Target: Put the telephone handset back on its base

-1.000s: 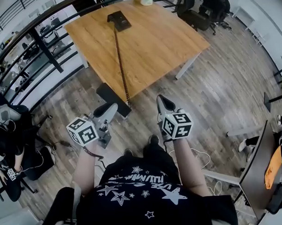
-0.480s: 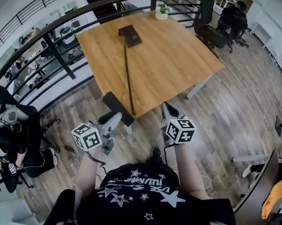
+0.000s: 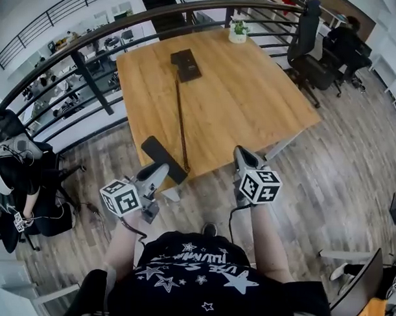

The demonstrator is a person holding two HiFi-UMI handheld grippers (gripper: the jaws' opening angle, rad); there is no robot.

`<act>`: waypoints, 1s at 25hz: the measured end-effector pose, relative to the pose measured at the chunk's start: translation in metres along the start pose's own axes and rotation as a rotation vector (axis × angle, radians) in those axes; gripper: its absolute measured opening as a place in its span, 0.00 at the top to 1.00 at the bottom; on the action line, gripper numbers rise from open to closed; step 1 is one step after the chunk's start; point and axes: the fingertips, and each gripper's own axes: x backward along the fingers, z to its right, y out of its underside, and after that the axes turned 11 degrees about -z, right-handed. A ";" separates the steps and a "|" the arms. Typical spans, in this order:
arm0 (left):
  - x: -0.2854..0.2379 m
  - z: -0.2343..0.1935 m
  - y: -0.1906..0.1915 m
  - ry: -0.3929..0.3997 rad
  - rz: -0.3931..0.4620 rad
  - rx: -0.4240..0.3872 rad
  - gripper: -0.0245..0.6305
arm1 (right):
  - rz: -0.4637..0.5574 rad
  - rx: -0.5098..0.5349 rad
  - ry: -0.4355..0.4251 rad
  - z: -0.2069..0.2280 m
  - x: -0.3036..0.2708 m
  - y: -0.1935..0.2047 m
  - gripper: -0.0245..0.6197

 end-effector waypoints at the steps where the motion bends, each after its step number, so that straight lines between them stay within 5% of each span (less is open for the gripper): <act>1: -0.004 0.002 -0.001 -0.009 0.008 0.002 0.84 | -0.010 0.014 -0.011 0.005 0.000 -0.001 0.96; 13: -0.033 0.014 0.000 -0.065 0.061 0.071 0.84 | -0.101 0.065 -0.152 0.017 -0.030 0.010 0.96; 18: -0.045 -0.009 0.000 -0.079 0.034 0.087 0.84 | -0.142 -0.017 -0.176 0.028 -0.051 0.022 0.96; 25: -0.081 -0.041 -0.032 -0.019 0.044 0.124 0.84 | -0.157 0.011 -0.130 0.053 -0.078 -0.003 0.96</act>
